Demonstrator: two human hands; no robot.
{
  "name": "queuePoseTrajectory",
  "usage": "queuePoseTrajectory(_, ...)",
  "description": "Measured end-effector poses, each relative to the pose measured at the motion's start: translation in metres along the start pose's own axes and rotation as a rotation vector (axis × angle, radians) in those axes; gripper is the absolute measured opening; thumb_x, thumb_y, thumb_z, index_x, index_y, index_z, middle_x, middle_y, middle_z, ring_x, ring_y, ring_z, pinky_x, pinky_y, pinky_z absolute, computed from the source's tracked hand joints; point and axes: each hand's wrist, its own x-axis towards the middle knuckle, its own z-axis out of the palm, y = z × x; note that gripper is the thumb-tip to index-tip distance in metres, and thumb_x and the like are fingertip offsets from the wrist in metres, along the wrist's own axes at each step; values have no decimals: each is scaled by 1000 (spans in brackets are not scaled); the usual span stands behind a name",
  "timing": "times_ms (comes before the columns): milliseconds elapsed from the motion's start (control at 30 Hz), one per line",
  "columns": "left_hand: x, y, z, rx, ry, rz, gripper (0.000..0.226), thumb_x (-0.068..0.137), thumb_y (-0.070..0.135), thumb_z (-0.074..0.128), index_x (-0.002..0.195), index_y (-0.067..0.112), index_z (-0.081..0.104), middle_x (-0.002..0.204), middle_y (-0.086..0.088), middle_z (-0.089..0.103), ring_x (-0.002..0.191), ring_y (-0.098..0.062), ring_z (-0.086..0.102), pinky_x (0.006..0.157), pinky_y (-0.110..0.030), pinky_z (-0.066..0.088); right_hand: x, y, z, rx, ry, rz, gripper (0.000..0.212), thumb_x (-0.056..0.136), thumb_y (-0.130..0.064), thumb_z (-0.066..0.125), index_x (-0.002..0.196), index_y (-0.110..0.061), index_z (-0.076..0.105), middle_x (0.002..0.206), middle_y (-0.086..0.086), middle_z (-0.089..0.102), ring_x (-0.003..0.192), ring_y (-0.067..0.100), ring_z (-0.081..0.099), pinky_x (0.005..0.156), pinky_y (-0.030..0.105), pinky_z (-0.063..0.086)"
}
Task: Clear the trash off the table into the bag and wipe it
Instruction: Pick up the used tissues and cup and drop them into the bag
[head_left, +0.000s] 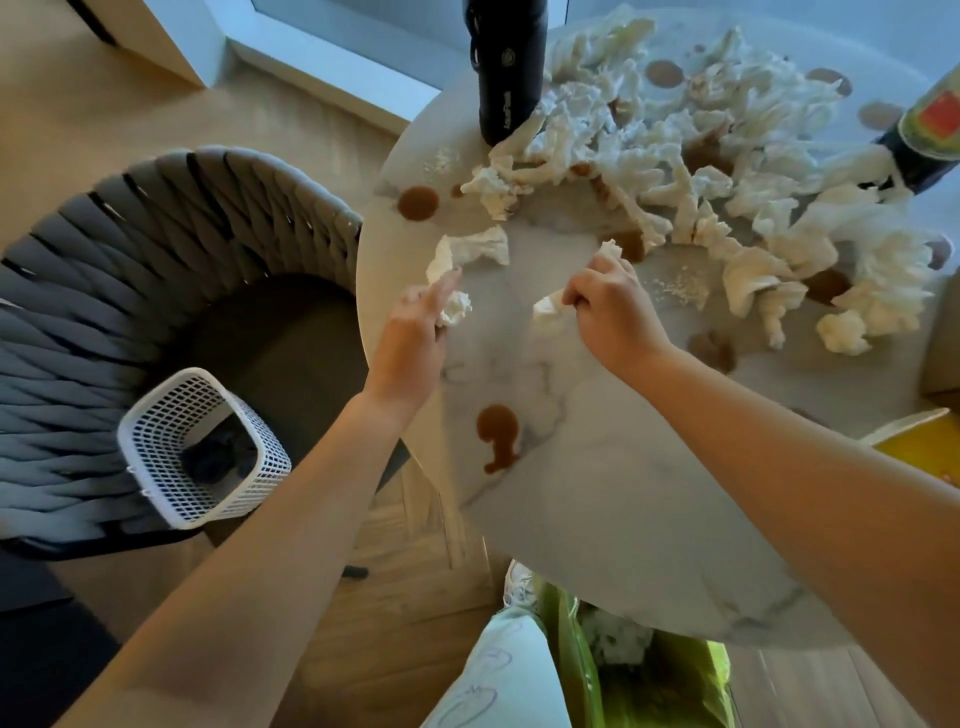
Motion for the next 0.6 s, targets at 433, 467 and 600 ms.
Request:
queuePoseTrajectory(433,-125,133,25,-86,-131,144,46,78,-14,53,117,11,56,113,-14,52,106,-27,50,88,-31,43,-180,17,-52,100,189,14,13,78,8,57,79,2,69,81,16,60,85,33,56,75,24,39)
queuePoseTrajectory(467,-140,148,30,-101,-141,148,47,77,-15,52,116,11,56,113,-14,52,106,-25,49,88,-28,41,-200,21,-56,103,203,16,13,77,8,57,79,2,69,80,15,60,85,33,57,75,25,41)
queuePoseTrajectory(600,-214,194,57,-158,-212,227,61,74,-18,54,117,24,49,110,-9,50,103,-20,49,88,-23,41,-291,37,-66,146,231,54,10,79,3,58,78,-1,67,81,10,60,84,26,55,80,19,40)
